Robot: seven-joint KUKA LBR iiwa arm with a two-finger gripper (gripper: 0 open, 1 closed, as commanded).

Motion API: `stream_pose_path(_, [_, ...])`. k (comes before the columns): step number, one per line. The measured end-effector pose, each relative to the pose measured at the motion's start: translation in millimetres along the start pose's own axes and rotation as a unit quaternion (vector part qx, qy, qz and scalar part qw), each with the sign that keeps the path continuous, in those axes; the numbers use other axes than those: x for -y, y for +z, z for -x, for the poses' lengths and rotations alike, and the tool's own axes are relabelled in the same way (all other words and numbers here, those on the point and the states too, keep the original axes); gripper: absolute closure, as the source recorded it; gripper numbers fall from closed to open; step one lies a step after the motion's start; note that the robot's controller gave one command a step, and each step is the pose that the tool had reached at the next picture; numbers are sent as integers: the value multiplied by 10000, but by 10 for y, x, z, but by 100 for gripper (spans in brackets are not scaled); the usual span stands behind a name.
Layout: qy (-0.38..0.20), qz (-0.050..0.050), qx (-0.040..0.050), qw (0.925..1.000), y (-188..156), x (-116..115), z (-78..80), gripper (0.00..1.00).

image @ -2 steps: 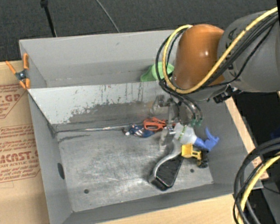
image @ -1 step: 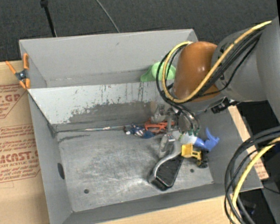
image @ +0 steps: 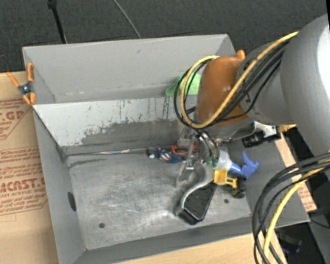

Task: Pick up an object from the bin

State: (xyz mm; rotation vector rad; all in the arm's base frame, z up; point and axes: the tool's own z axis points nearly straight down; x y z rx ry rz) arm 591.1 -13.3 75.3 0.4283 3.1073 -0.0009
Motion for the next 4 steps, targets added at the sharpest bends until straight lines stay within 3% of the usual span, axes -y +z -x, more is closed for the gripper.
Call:
stream_pose_path(1, [-558, 45, 41, 9984, -32, 129, 72, 100])
stream_pose_path(2, [-559, 44, 36, 9984, -32, 129, 70, 100])
stream_pose_path(3, [-977, 3, -12, 9952, -1451, -62, -78, 100])
stream_pose_path(4, [-977, 3, -15, 9952, -1449, -62, -80, 100])
